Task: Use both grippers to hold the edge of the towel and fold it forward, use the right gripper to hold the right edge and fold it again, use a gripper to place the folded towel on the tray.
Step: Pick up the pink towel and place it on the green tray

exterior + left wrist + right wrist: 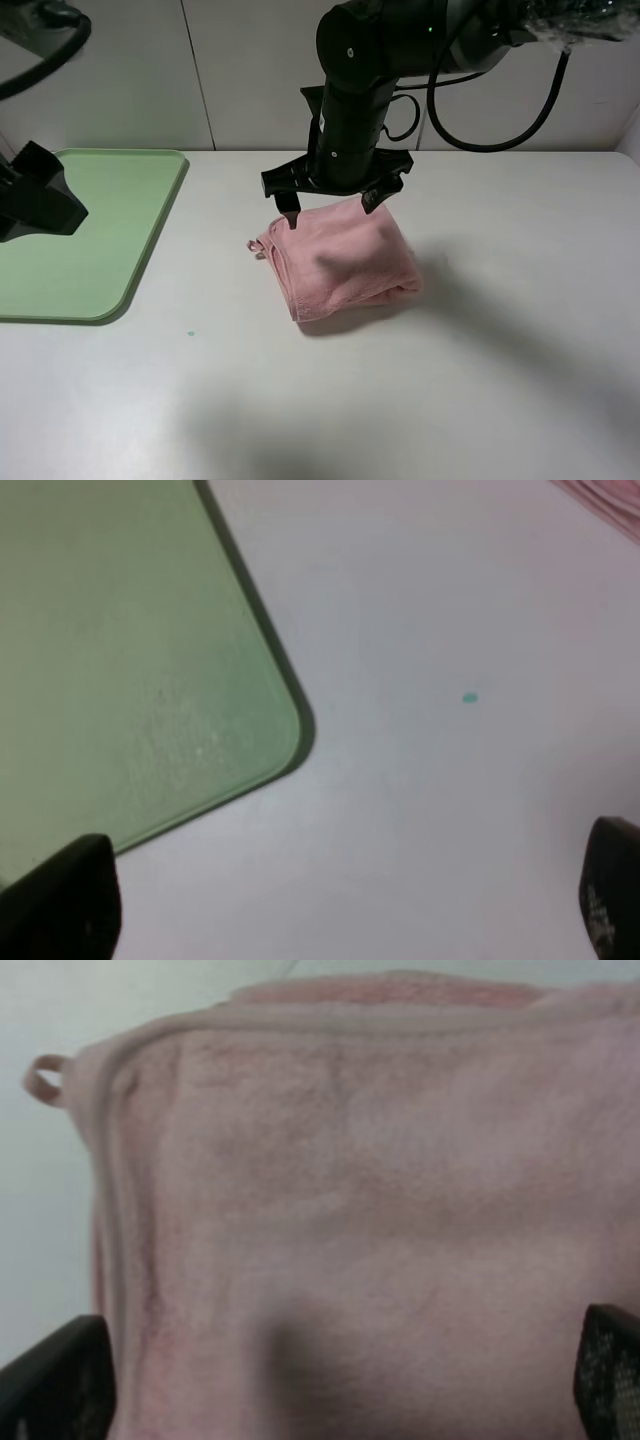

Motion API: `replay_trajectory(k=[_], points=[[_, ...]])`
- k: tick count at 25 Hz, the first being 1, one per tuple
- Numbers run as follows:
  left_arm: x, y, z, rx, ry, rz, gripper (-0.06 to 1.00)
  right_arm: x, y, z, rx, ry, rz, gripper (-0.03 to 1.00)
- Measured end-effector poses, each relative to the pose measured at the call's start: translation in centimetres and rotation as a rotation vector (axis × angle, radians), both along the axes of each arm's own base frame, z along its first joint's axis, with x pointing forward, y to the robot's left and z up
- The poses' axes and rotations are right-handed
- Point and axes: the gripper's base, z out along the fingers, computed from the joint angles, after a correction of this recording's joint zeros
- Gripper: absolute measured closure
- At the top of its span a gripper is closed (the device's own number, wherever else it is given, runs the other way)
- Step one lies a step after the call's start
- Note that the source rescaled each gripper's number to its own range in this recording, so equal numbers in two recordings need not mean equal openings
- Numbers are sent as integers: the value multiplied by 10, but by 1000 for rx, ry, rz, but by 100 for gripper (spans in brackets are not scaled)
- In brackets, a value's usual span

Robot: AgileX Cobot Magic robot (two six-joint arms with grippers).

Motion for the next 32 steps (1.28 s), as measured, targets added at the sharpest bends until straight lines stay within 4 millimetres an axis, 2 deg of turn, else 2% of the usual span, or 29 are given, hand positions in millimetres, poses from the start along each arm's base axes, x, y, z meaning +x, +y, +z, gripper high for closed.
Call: replay_trajectory(k=[6,16,20,25,29,32], points=[[-1,-1,0,-8,8,0,4,1,-10,2,-113,-18,29,-3],[0,-6,0,-62,3,-19,4,-11,-26,28,-234,21,134,-3],[0,-6,0,-66,3,-21,4,-15,-30,50,-215,-21,194,-3],[0,-6,0,-66,3,-21,4,-26,-40,90,-172,-109,252,-3],[0,-6,0,-66,3,-21,4,-34,-46,111,-153,-158,289,-3],[0,-6,0,-68,3,-18,4,-42,-54,119,-154,-169,313,-3]])
